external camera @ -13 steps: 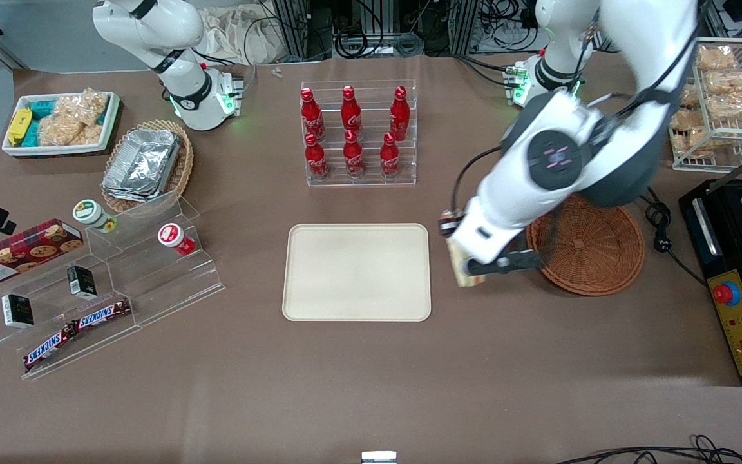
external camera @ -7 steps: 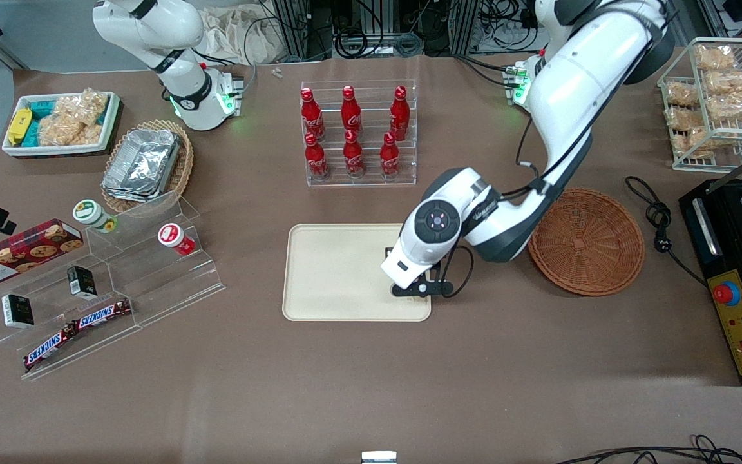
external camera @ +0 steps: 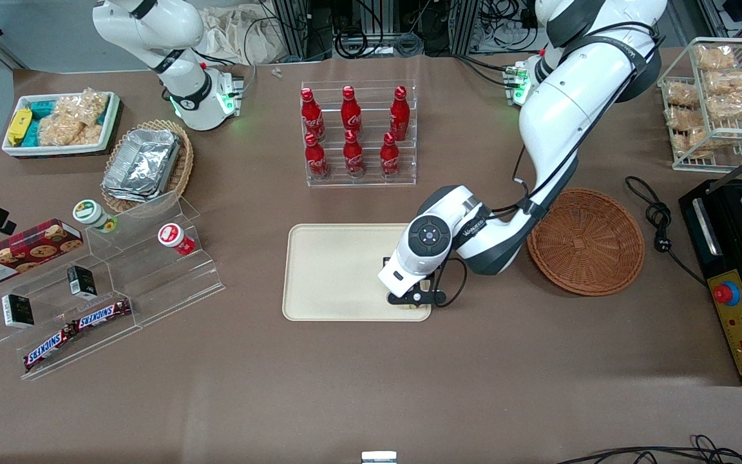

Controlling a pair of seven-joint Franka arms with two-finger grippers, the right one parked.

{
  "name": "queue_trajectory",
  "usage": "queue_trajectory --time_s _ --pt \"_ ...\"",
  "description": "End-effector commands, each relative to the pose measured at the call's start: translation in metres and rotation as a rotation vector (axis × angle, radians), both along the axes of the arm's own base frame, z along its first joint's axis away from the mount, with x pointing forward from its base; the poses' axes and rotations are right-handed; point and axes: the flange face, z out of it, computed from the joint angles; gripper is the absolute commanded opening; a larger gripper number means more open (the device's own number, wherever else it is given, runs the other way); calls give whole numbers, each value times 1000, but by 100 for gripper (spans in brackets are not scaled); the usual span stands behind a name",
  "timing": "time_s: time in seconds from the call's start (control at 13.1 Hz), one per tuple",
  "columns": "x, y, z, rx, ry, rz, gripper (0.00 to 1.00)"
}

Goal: Place sandwich from basket to tray
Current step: 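Carry the sandwich over the cream tray and lower it down, then open the left gripper to release the sandwich and lift away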

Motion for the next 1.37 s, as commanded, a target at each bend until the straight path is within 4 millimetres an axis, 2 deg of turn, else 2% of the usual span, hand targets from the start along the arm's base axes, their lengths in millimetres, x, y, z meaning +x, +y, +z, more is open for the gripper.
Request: queue_trajectory --time_s 0.0,0.23,0.38,0.46,0.76,0.91,1.07,1.29 --pt "6 -4 20 8 -37 6 100" --pt "13 3 50 12 -63 20 100" --pt "16 6 83 7 -110 27 100" --pt "22 20 98 27 -118 43 100" --pt "43 111 160 129 -60 138 100" --pt "36 147 204 134 -11 29 100" --pt "28 197 232 163 0 -13 99" --pt "9 272 265 143 12 -91 99"
